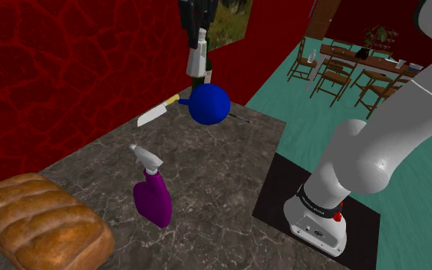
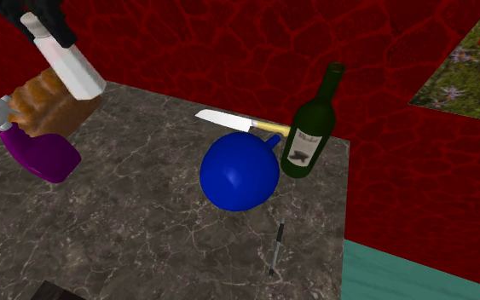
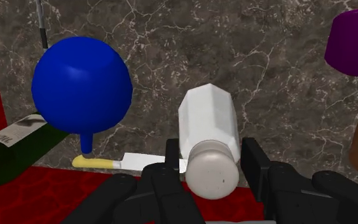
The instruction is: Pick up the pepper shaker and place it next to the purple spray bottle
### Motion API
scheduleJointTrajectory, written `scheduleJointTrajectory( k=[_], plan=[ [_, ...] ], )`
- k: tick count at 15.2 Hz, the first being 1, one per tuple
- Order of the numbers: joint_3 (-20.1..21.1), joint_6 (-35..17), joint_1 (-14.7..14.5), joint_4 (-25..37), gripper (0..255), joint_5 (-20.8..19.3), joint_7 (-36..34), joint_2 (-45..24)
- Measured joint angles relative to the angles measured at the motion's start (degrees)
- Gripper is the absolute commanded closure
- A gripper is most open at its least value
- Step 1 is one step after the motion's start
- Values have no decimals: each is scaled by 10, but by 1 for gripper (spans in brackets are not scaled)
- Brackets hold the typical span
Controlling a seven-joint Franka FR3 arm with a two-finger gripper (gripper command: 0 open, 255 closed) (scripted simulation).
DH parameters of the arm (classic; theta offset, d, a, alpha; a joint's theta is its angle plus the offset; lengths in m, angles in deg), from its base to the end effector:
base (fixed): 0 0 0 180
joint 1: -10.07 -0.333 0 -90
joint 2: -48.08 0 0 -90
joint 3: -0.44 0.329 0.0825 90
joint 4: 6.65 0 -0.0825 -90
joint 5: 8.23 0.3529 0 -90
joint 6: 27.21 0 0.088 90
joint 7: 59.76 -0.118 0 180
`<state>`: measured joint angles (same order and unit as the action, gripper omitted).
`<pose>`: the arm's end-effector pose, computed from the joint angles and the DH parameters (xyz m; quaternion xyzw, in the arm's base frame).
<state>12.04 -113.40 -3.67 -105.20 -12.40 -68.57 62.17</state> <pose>0.3923 0.1913 0.6713 0.9885 0.1380 0.0298 0.0544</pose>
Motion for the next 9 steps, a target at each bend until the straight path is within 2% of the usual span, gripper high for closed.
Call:
scheduleJointTrajectory(
  k=[9],
  plan=[
    [64, 18, -43, -74, 255, 39, -100, 87]
  ],
)
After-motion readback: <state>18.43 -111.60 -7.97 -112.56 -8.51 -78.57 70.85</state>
